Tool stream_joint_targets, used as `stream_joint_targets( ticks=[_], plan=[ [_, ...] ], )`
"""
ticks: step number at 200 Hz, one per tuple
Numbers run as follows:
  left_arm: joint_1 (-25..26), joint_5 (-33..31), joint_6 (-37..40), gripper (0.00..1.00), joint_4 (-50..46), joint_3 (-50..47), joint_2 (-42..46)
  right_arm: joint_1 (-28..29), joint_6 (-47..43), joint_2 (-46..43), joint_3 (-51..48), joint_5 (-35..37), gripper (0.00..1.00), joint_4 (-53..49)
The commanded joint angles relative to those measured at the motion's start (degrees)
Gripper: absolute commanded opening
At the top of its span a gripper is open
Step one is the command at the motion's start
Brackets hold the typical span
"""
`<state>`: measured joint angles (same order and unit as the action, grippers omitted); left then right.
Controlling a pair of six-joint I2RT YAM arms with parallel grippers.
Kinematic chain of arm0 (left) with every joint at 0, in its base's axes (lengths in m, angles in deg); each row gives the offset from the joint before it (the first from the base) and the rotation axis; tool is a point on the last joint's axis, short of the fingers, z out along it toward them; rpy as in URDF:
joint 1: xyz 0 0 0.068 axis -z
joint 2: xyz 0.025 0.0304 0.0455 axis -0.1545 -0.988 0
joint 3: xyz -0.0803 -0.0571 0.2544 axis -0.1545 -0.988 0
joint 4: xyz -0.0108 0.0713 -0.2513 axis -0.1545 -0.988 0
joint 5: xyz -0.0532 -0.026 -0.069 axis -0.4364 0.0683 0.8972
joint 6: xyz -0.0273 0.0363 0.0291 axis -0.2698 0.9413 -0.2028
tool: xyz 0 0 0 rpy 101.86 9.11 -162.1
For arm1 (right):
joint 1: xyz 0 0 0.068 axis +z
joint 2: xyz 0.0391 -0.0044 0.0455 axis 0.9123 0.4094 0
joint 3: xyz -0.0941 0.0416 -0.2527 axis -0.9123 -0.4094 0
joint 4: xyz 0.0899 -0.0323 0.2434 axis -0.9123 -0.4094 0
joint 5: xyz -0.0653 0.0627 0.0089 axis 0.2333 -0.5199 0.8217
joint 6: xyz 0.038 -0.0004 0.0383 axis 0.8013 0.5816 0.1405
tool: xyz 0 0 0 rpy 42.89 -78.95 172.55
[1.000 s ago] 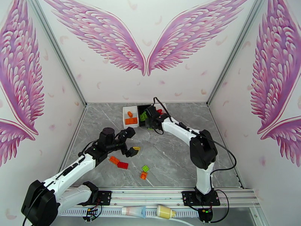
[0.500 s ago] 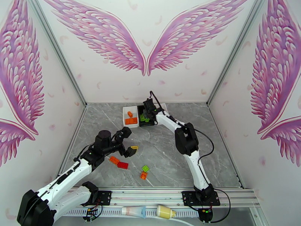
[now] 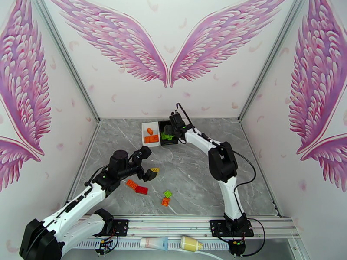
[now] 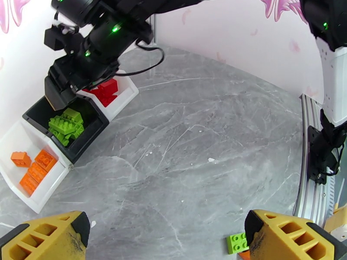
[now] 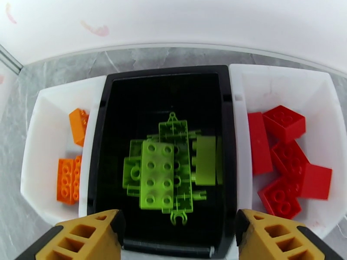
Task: Sort the legos into containers by color
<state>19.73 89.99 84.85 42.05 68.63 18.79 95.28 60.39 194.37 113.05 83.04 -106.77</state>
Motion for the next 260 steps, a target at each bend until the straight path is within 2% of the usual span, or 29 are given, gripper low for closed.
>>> stream_joint_targets(
  ticks=[1,58,98,143,186,260],
  plan=[
    [-0.2,0.6,1.9,0.99,-3.1,0.9,1.8,1.5,-3.0,-8.2,-7.1,-1.1,0.76,1.7],
    [-0.2,3.3,5.2,0.99,-12.0,2.9,3.9,8.4,-2.9,-22.0,-23.0,1.9,0.80,-6.8],
    [-0.3,4.8,8.8,0.99,-17.4,3.0,6.4,14.9,6.4,-25.4,-28.9,3.2,0.80,-14.5],
    [-0.5,4.6,9.1,0.99,-19.1,1.3,10.2,22.3,12.8,-24.8,-33.1,-1.7,0.82,-17.8],
    [-0.4,4.6,7.8,0.99,-21.3,0.9,10.7,26.9,12.7,-21.4,-33.7,-5.8,0.81,-19.0],
    [-0.4,4.8,6.7,0.99,-19.1,-0.6,11.3,29.1,11.1,-17.6,-34.2,-8.0,0.77,-20.8]
  ],
)
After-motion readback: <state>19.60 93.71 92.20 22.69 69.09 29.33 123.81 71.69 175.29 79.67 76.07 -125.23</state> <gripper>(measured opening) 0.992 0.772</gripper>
